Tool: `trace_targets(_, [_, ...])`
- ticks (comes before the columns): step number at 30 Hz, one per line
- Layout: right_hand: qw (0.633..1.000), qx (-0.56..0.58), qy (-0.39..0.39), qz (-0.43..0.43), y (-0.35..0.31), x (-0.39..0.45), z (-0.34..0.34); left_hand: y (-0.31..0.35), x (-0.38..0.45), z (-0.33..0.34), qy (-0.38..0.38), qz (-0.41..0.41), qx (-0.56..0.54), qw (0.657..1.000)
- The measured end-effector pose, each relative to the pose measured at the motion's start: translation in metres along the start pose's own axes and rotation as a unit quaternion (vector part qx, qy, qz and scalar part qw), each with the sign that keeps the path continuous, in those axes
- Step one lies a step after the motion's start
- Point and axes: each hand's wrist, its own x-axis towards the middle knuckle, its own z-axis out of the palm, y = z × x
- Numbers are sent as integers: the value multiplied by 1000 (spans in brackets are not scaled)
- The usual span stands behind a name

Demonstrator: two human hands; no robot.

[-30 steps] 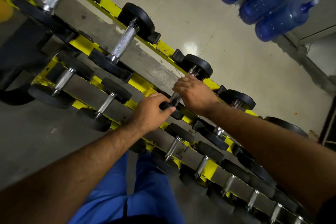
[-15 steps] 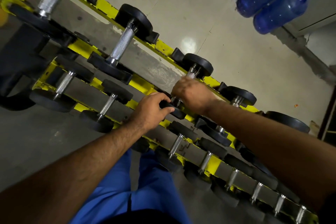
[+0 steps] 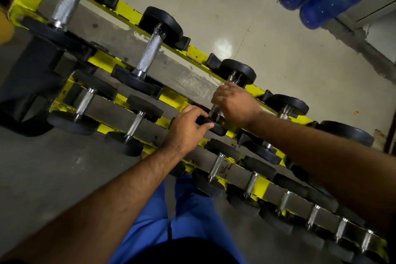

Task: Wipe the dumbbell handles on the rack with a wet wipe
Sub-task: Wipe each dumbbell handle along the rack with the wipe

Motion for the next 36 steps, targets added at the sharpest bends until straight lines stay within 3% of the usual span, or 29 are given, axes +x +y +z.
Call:
trace_targets(3, [996, 14, -36, -78, -7, -4, 1, 0, 0, -1, -4, 4, 1, 1000])
trace_targets(7, [997, -38, -21, 64, 12, 9, -12, 0, -1, -1, -9, 8, 5, 1000])
trace_targets(11, [995, -68, -68, 26, -6, 13, -7, 0, 0, -2, -12, 10, 10, 1000])
trace_targets(14, [993, -73, -40, 79, 6, 17, -11, 2, -1, -2, -14, 14, 13, 1000])
trace_targets(19, [998, 9, -48, -46, -3, 4, -8, -2, 0, -1, -13, 19, 7, 1000])
trace_targets(23, [1000, -1, -4, 0, 4, 0, -3, -4, -1, 0, 2, 27, -5, 1000])
trace_targets(26, [993, 24, -35, -110, -13, -8, 3, -8, -2, 1, 10, 37, -17, 999])
trace_targets(31, [1000, 6, -12, -15, 4, -12, -1, -9, -3, 3, 14, 36, -21, 999])
trace_targets(34, [994, 8, -15, -104, -13, -20, 10, -9, -2, 1, 10, 39, -23, 999])
trace_targets(36, [996, 0, 4, -89, -2, -21, 7, -8, -2, 2, 9, 39, -20, 999])
